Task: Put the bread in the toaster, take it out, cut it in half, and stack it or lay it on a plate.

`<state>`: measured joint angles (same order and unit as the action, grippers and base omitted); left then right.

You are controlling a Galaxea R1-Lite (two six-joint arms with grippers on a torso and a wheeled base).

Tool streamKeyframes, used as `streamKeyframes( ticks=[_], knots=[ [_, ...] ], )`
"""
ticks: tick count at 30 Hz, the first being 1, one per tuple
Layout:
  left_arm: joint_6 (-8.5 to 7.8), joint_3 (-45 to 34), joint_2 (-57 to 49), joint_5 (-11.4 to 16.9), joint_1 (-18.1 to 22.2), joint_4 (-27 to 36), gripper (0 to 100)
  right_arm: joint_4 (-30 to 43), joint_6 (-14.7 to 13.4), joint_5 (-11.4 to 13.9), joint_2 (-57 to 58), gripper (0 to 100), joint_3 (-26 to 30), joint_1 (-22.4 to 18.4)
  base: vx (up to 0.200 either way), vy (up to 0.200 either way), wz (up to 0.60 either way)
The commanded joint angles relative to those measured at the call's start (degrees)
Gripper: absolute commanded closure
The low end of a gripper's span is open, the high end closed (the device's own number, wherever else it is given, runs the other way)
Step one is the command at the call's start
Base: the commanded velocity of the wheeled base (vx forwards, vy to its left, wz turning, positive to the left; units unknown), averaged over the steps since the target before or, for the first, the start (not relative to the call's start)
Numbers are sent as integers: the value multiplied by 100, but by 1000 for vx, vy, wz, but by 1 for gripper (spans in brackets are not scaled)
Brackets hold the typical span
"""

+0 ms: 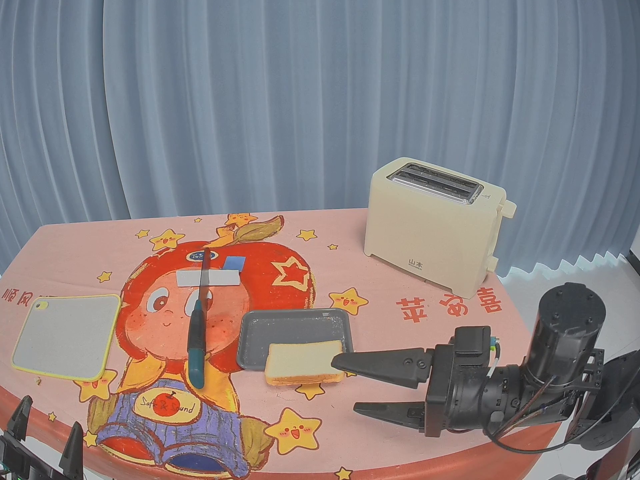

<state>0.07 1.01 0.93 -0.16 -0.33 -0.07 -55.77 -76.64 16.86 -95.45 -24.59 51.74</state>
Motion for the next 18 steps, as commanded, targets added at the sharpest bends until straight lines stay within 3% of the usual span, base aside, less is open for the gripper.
streamKeyframes(
  ticks=[1, 18],
  knots=[
    [1, -101, -14, -2, -2, -1, 0, -276, -61, -104, -483, 0, 33, 12, 0, 0, 0],
    [1, -101, -5, -2, 7, -1, 0, -892, -307, -209, -984, 0, 33, 3, 0, 0, 0]
  ],
)
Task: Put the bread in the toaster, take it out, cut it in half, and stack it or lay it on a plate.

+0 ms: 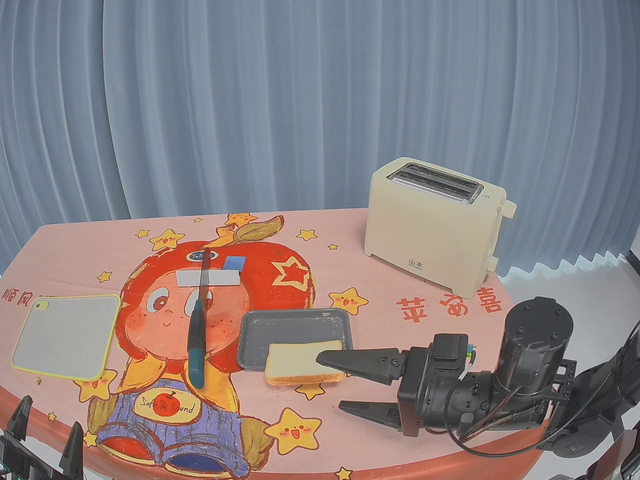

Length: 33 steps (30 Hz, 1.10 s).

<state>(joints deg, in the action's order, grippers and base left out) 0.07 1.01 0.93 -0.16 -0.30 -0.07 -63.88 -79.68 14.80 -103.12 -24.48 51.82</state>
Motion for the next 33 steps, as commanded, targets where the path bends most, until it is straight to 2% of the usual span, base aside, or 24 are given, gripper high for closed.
streamKeyframes(
  ticks=[1, 8, 16, 27, 33],
  knots=[
    [1, -101, -14, -2, -5, -1, 0, -125, -4, -39, -270, 0, 13, -14, 0, 0, 0],
    [1, -101, -14, -2, 4, -1, 0, -362, -48, -118, -560, 0, -4, -14, 0, 0, 0],
    [1, -101, -14, -2, -5, -1, 0, -766, -514, -249, -736, 0, -66, 47, 0, 0, 0],
    [1, -101, -14, -2, -5, -1, 0, -766, -558, -241, -973, 0, -233, -32, 0, 0, 0],
    [1, -101, -14, -2, -5, -1, 0, -766, -962, -249, -973, 0, -321, -164, 0, 0, 0]
  ],
)
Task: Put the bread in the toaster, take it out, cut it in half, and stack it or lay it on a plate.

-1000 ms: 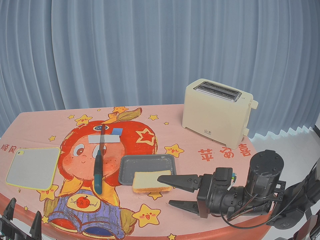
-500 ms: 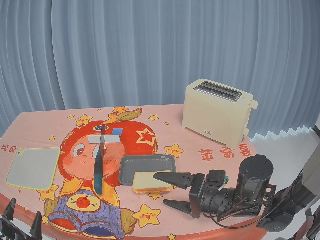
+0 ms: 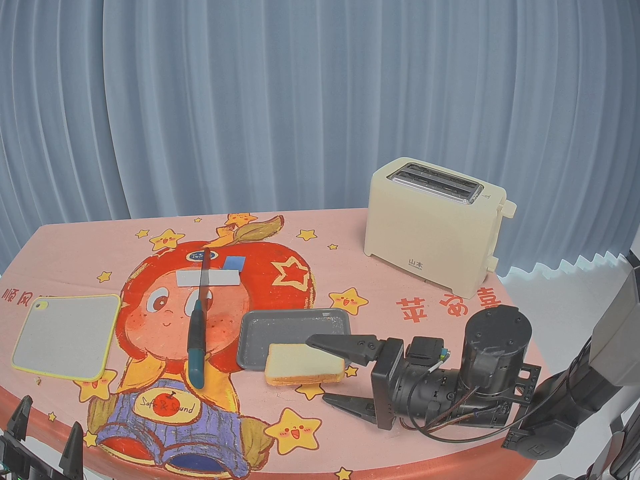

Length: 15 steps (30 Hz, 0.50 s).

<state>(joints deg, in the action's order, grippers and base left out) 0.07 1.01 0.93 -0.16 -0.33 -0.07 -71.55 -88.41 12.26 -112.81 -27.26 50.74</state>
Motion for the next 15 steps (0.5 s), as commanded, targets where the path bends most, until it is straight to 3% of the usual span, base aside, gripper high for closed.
streamKeyframes(
  ticks=[1, 15],
  knots=[
    [1, -101, -14, -2, 7, -1, 0, 0, -107, 13, -4, 0, -43, -64, 0, 0, 0],
    [1, -101, -14, -2, -2, -1, 0, 0, -124, 39, -250, 0, -157, -222, 0, 0, 0]
  ],
)
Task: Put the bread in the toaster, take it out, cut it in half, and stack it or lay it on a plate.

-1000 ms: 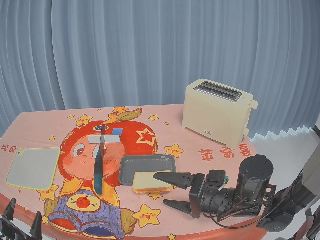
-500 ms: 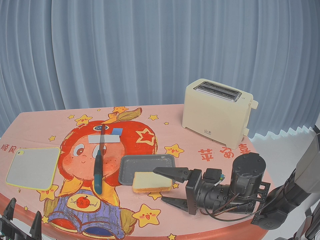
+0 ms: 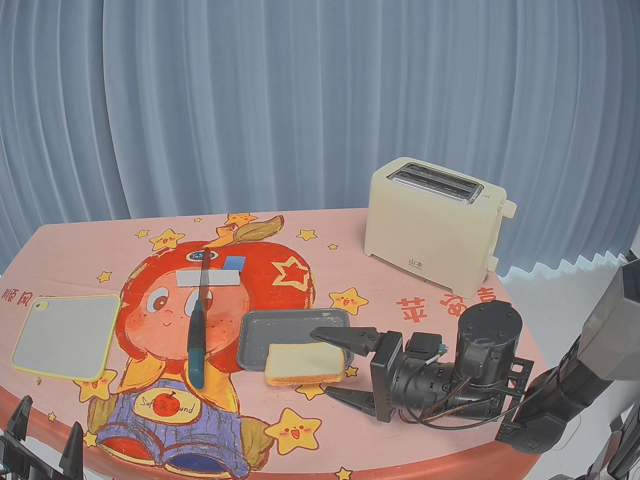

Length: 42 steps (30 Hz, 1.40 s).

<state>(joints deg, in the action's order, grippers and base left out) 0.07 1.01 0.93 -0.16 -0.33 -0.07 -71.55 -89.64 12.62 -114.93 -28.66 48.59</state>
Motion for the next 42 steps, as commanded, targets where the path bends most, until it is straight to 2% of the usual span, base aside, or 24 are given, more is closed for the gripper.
streamKeyframes(
  ticks=[1, 9, 11, 12, 15, 33, 42],
  knots=[
    [1, -101, -14, -2, -2, -1, 0, -8, -1, -5, -47, 0, -26, -16, 0, 0, 0],
    [1, -101, -14, -2, -2, -1, 0, 0, -27, 48, -126, 0, -43, -87, 0, 0, 0],
    [1, -101, -14, -2, 7, -1, 0, 0, -115, 48, -170, 0, -70, -87, 0, 0, 0],
    [1, -101, -14, -2, -2, -1, 0, 0, -186, 57, -196, 100, -87, -95, 0, 0, 0],
    [1, -101, -14, -2, 7, -1, 0, 0, -282, 39, -284, 100, -96, -104, 0, 0, 0],
    [1, -101, -14, -2, -2, -1, 0, 0, -238, 21, -337, 100, -34, -25, 0, 0, 0],
    [1, -101, -14, -2, -2, -1, 0, 9, -89, 13, -47, 100, 36, 10, 0, 0, 0]
  ],
)
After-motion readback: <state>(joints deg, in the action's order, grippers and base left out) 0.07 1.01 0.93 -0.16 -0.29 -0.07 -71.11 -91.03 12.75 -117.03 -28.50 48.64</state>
